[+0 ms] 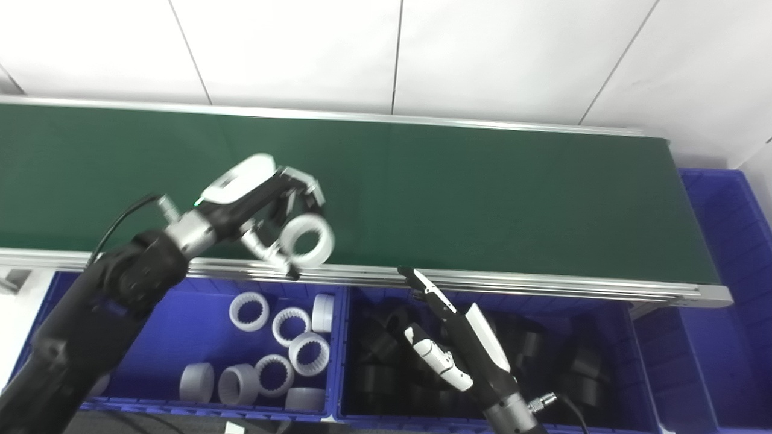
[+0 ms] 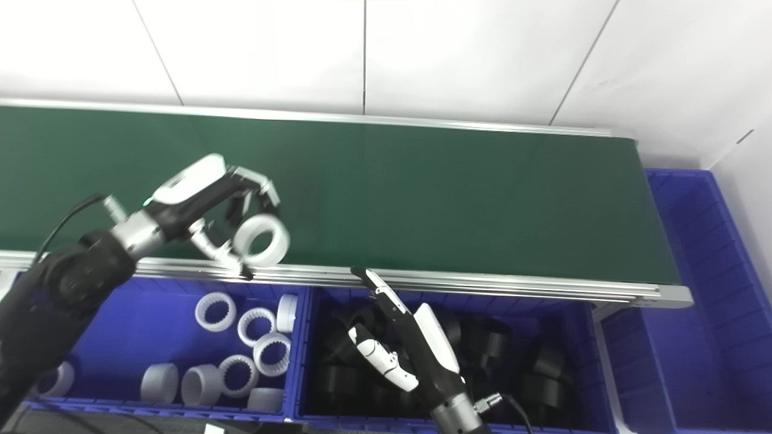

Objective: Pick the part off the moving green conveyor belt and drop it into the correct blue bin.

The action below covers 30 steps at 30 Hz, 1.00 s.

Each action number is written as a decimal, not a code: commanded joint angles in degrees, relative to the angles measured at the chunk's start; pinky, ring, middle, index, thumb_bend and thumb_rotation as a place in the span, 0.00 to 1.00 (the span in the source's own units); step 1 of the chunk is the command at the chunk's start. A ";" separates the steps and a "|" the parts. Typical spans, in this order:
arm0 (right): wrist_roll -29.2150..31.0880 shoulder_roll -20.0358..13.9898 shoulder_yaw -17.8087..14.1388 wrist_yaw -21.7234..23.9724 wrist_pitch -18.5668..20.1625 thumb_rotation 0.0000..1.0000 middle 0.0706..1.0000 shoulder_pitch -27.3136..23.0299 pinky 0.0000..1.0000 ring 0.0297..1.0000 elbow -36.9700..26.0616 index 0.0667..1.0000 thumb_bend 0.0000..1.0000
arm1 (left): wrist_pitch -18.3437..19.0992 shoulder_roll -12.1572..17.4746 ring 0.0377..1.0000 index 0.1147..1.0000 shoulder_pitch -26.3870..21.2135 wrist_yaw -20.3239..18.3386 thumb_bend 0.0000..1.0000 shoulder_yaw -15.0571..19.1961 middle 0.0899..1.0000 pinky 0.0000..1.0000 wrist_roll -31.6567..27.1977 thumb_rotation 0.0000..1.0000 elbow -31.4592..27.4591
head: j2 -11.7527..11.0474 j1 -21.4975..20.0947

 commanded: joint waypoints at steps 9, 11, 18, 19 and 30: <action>1.02 0.22 0.04 0.46 0.67 0.95 0.94 0.05 0.87 0.92 -3.56 0.92 0.41 | -3.07 6.94 0.16 0.13 4.93 -2.13 0.55 5.20 0.42 0.14 -3.91 0.00 -6.13 | 0.64 0.84; 1.16 0.23 0.05 0.46 0.57 0.94 0.94 0.11 0.87 0.92 -3.53 0.92 0.40 | -3.51 7.54 0.16 0.13 5.87 -2.20 0.55 5.76 0.42 0.14 -4.14 0.00 -6.15 | 0.64 0.84; 1.46 0.26 0.19 0.55 0.65 0.93 0.94 0.30 0.87 0.92 -3.83 0.92 0.39 | -6.05 6.55 0.18 0.13 8.30 -0.51 0.55 6.34 0.42 0.16 -0.64 0.00 -3.65 | 1.00 1.03; 1.43 0.23 0.22 0.57 0.61 0.93 0.94 0.27 0.87 0.92 -3.82 0.92 0.39 | -5.89 6.25 0.18 0.13 8.65 -0.31 0.55 6.18 0.42 0.16 0.46 0.00 -3.49 | 1.02 1.04; 1.15 0.19 0.17 0.64 1.34 0.93 0.94 0.45 0.87 0.92 -4.68 0.92 0.39 | -2.23 5.57 0.30 0.41 14.63 -3.10 0.53 5.20 0.41 0.24 4.48 0.00 -8.11 | 1.22 1.20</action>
